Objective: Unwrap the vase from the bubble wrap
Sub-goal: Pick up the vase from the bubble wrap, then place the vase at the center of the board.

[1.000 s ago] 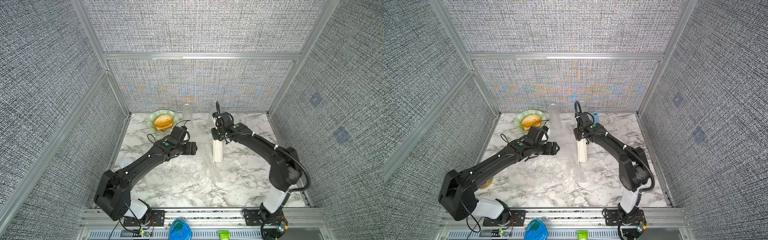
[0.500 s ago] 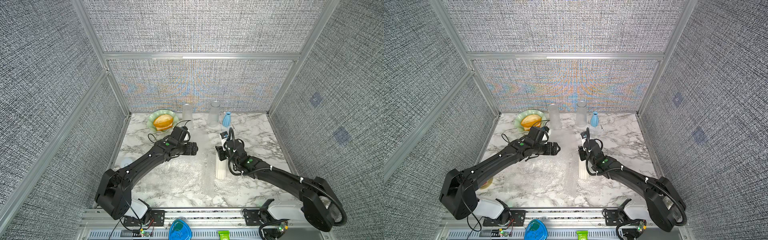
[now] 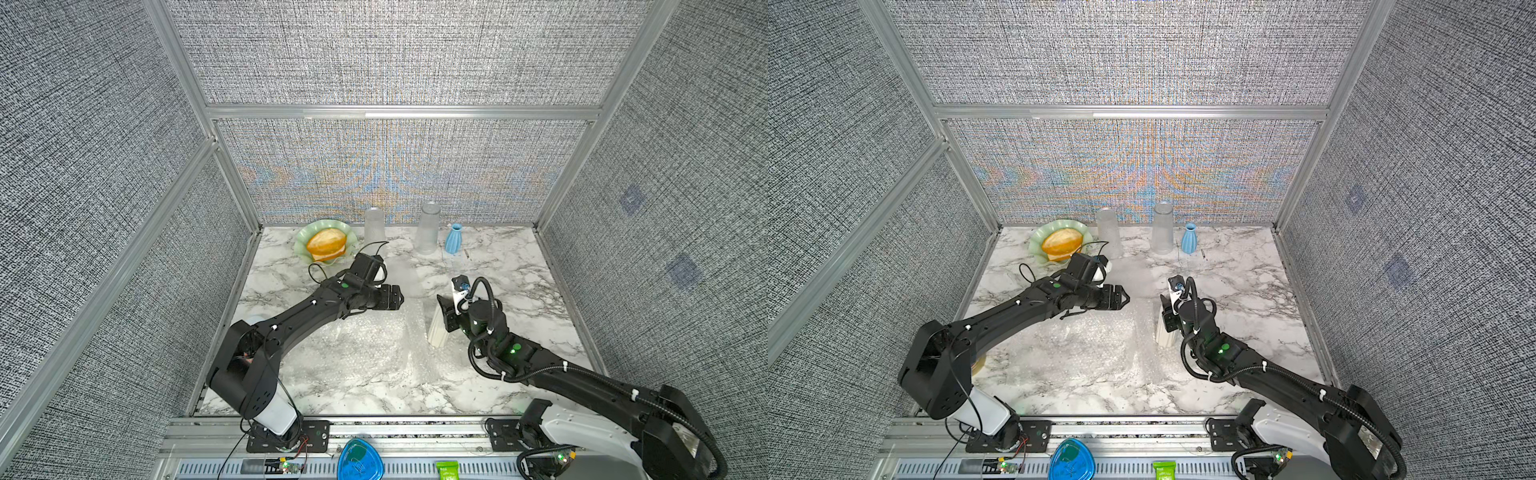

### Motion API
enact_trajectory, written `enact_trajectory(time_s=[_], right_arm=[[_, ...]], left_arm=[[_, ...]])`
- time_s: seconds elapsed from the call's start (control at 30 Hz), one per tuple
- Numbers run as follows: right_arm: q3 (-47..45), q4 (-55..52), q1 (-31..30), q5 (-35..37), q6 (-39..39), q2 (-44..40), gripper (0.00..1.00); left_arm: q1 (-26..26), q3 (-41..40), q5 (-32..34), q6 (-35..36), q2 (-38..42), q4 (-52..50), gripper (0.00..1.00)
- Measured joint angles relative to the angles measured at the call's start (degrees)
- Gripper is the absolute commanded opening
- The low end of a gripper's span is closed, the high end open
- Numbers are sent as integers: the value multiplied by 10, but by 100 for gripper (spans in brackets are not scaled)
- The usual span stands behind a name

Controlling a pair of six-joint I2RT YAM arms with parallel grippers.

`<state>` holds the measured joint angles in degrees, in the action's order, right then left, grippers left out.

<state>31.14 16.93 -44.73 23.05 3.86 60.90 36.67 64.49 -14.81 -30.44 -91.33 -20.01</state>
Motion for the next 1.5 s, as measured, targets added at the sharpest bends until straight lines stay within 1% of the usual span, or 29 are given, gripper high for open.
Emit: enact_trajectory(time_s=[0.3, 0.63, 0.73, 0.9, 1.07, 1.3, 1.5], right_arm=[[-12, 61, -7, 21, -40, 10, 27], [1, 121, -6, 46, -99, 37, 26], [8, 137, 2, 52, -115, 48, 26], [20, 158, 38, 53, -134, 65, 27], [33, 189, 95, 47, -140, 99, 27], [75, 236, 175, 17, -142, 183, 27], [132, 273, 217, -19, -142, 277, 27]], left_arm=[[16, 67, -17, 1, -77, 12, 86], [32, 139, -33, 2, -160, 35, 85], [33, 164, -36, 2, -180, 40, 85], [33, 208, -38, 4, -210, 44, 85], [22, 231, -37, 9, -214, 46, 86], [7, 219, -37, 16, -199, 48, 85], [6, 196, -37, 18, -181, 49, 85]])
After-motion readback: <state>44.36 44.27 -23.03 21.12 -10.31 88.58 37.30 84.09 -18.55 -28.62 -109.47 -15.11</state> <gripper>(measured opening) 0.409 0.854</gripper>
